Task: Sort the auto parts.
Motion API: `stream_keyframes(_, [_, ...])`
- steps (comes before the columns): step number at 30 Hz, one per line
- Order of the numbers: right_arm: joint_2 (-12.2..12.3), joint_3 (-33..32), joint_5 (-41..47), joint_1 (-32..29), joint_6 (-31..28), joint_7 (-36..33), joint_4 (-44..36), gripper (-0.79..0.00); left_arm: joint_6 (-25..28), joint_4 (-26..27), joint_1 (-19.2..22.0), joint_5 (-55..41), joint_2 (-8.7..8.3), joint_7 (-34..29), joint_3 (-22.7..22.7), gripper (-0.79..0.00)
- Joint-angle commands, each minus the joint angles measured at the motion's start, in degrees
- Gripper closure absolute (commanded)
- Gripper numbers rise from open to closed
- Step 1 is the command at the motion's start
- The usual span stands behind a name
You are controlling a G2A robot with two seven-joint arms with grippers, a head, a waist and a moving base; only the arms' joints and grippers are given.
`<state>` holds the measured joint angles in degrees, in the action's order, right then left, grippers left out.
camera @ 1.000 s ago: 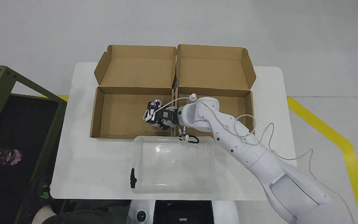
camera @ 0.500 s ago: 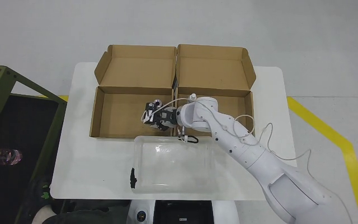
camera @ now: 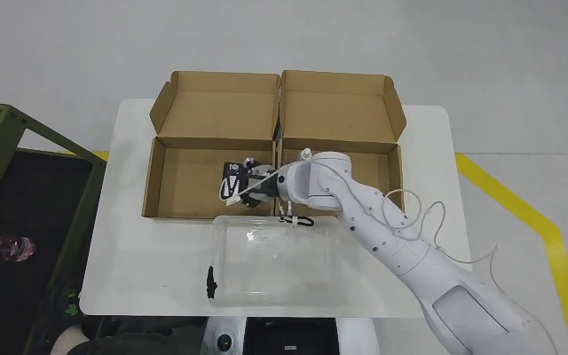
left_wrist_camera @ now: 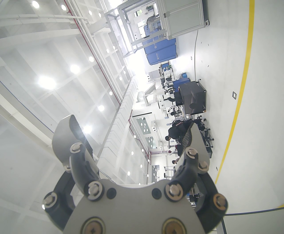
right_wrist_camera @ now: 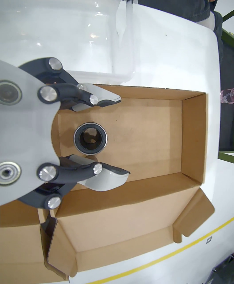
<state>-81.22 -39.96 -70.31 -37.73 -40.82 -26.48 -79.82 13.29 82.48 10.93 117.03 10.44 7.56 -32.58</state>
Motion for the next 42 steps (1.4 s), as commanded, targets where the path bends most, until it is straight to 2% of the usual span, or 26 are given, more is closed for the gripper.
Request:
stream_keyframes(1, [0.66, -1.46, -0.54, -1.69, -0.43, 0.34, -3.28, -0.514, 0.00, 0.00, 0.00, 0.00, 0.00, 0.00, 0.00, -0.785])
stream_keyframes(9, [4.17, -9.54, -5.51, -11.66, -2.09, 0.71, -15.98, -0.566, 0.00, 0.00, 0.00, 0.00, 0.00, 0.00, 0.00, -0.785])
stream_keyframes(17, [7.63, -20.13, -9.62, -23.70, -5.79, 5.64, -27.22, -0.600, 0.00, 0.00, 0.00, 0.00, 0.00, 0.00, 0.00, -0.785])
stream_keyframes(25, [10.54, -34.32, -11.77, -36.73, -7.01, 16.64, -31.65, -0.622, 0.00, 0.00, 0.00, 0.00, 0.00, 0.00, 0.00, -0.785])
stream_keyframes(30, [11.72, -42.12, -13.83, -44.45, -5.19, 25.35, -33.31, -0.616, 0.00, 0.00, 0.00, 0.00, 0.00, 0.00, 0.00, -0.785])
stream_keyframes(36, [12.60, -48.47, -16.91, -52.39, -2.12, 35.23, -34.19, -0.613, 0.00, 0.00, 0.00, 0.00, 0.00, 0.00, 0.00, -0.785])
stream_keyframes(42, [13.04, -52.79, -18.41, -58.13, 2.24, 44.20, -33.19, -0.665, 0.00, 0.00, 0.00, 0.00, 0.00, 0.00, 0.00, -0.785])
